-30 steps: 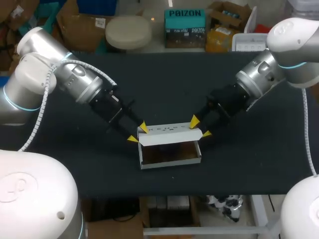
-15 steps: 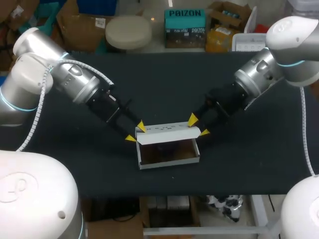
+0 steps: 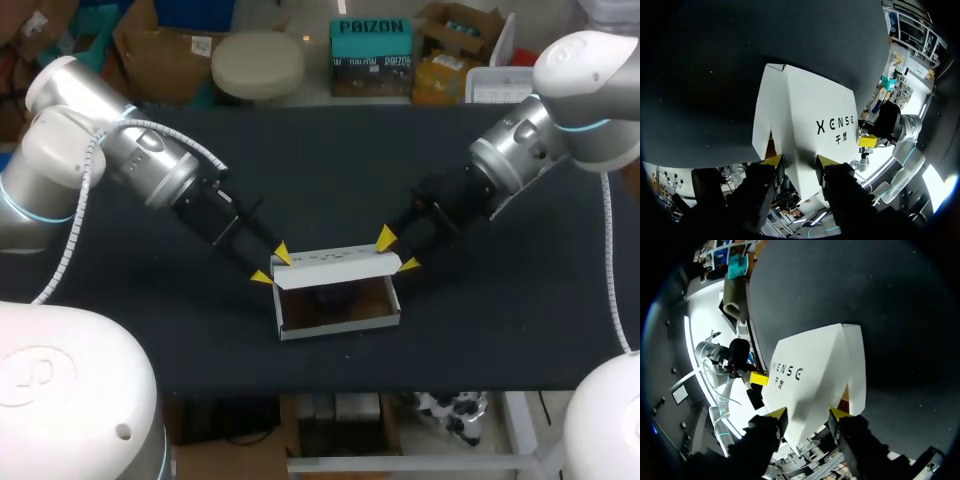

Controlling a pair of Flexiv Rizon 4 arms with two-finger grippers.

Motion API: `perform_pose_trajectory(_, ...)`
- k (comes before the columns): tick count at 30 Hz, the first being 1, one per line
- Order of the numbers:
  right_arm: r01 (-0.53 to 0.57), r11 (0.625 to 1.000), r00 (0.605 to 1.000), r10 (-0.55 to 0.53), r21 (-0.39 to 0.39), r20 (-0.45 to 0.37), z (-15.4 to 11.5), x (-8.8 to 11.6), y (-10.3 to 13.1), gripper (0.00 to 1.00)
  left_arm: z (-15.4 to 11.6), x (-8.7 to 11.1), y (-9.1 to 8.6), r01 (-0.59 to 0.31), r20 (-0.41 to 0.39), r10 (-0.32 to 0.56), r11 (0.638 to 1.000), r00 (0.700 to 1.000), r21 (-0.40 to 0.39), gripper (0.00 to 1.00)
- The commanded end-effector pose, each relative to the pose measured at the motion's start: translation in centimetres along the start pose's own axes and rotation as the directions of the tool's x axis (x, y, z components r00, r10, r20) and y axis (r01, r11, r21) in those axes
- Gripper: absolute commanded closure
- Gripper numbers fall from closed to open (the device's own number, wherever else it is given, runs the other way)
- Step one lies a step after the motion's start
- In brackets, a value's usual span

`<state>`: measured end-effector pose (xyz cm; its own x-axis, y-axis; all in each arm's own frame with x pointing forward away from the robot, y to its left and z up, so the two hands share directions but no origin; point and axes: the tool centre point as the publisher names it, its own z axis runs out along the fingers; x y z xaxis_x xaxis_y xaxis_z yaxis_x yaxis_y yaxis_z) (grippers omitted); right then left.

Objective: Assemble the packaging by folding the flat box into shape, placing the metal phone stand inside, and closing the box properly

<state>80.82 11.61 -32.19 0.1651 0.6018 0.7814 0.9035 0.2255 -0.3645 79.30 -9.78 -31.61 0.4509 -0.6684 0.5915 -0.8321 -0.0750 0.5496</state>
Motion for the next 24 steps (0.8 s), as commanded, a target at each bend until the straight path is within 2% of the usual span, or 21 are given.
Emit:
perform_pose_trajectory(1, -0.001, 1.0, 1.0, 0.001, 0.012, -0.005, 0.04, 0.19, 0.37, 0.45, 0.04, 0.31, -0.23, 0.003, 0.005, -0.003, 1.0, 1.0, -0.008, 0.59)
perform_pose_trajectory(24, -0.015, 1.0, 0.999, 0.016, 0.023, -0.034, -0.27, 0.81, 0.98, 0.45, -0.8, 0.54, -0.92, 0.029, -0.006, -0.029, 0.999, 1.0, -0.029, 0.6)
